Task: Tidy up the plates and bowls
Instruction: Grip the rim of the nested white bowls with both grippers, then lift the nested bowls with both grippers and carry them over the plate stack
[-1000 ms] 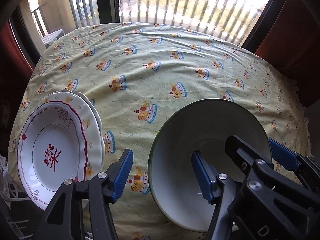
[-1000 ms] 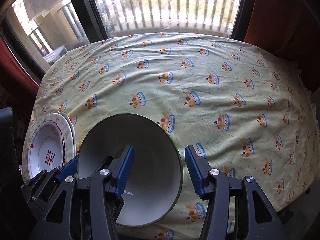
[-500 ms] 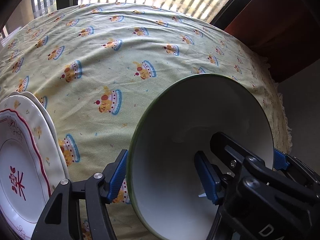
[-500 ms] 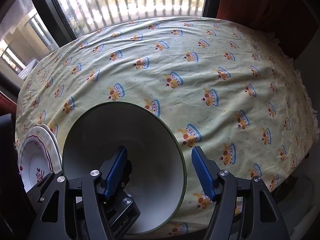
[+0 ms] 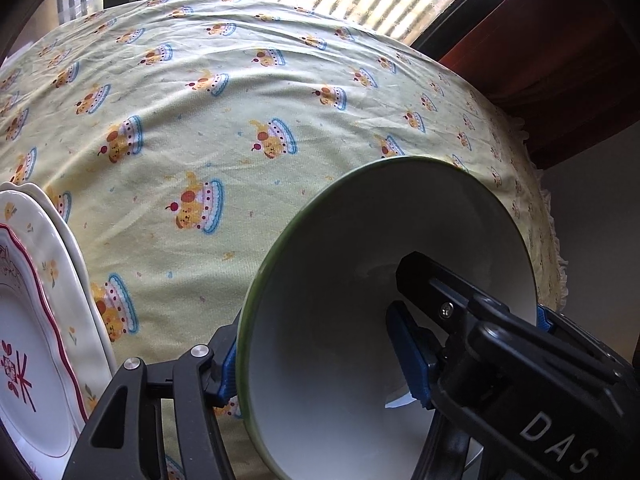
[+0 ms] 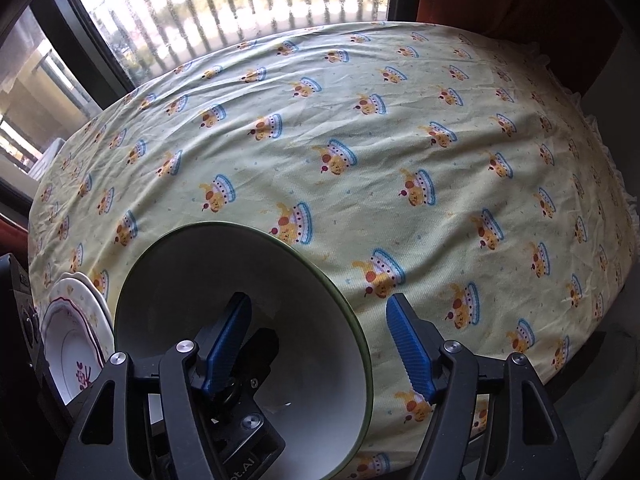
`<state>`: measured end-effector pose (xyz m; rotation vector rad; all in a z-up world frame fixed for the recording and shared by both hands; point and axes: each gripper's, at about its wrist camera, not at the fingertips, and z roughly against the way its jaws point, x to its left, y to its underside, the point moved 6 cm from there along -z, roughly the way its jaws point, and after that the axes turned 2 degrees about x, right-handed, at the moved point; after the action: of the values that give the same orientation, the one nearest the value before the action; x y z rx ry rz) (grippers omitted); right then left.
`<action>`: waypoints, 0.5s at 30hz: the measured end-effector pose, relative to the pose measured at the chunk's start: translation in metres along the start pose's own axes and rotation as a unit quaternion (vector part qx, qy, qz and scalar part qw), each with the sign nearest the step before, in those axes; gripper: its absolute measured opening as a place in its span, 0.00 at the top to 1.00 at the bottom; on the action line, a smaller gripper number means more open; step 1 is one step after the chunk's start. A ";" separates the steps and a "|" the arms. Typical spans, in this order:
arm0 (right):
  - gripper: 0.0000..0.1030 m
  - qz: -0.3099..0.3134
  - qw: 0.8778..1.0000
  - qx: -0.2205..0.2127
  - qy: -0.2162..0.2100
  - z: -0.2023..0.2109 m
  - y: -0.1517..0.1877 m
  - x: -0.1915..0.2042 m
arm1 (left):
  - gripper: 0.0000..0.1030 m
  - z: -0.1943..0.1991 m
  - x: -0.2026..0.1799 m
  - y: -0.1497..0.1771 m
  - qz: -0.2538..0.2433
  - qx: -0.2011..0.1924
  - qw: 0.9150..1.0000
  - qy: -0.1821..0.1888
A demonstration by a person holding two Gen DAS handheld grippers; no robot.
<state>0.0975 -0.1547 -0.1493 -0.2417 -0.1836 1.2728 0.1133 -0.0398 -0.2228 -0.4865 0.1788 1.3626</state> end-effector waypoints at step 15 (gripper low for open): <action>0.29 0.004 0.989 0.029 -0.143 -0.025 -0.010 -0.016 | 0.28 0.001 -0.013 0.000 0.028 -0.020 0.992 -0.120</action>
<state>0.1085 -0.1746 -0.1702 -0.0090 -0.3902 1.3145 0.1098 -0.0511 -0.2162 -0.3499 -0.0322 1.4703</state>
